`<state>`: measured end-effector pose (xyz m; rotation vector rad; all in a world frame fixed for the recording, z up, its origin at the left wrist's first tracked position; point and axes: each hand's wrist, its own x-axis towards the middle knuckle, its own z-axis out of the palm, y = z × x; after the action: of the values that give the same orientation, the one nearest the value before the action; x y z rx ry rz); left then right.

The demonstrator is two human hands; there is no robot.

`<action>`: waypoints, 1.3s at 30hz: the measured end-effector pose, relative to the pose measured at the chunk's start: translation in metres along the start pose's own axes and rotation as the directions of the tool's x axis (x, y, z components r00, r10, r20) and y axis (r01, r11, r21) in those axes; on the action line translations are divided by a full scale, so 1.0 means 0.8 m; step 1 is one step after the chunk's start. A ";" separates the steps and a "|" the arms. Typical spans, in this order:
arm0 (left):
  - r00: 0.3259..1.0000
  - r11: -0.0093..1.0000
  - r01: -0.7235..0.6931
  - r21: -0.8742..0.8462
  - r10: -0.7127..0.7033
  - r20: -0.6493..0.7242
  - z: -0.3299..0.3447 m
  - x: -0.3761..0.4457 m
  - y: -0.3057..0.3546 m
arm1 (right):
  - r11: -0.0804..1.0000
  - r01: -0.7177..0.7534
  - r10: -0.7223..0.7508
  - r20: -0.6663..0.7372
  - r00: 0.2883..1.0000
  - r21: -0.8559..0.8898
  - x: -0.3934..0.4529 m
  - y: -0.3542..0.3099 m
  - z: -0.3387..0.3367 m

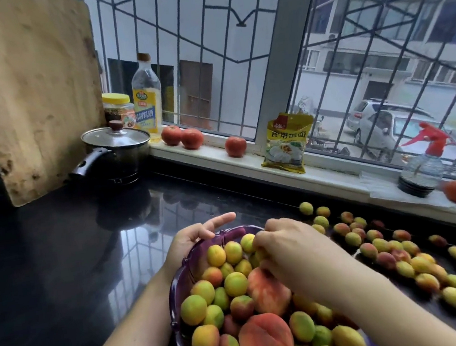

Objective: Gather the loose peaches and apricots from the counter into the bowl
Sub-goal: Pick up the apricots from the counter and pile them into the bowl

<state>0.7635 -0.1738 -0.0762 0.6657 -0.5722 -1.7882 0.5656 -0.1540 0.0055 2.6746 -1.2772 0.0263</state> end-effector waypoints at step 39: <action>0.997 0.998 -0.046 0.031 0.044 0.068 -0.008 0.006 -0.003 | 0.720 -0.409 0.612 -0.235 0.755 0.561 0.010 0.157 0.155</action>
<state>0.7650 -0.1785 -0.0832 0.6119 -0.6588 -1.7679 0.4659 -0.2587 -0.0970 2.3159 -2.0226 1.0550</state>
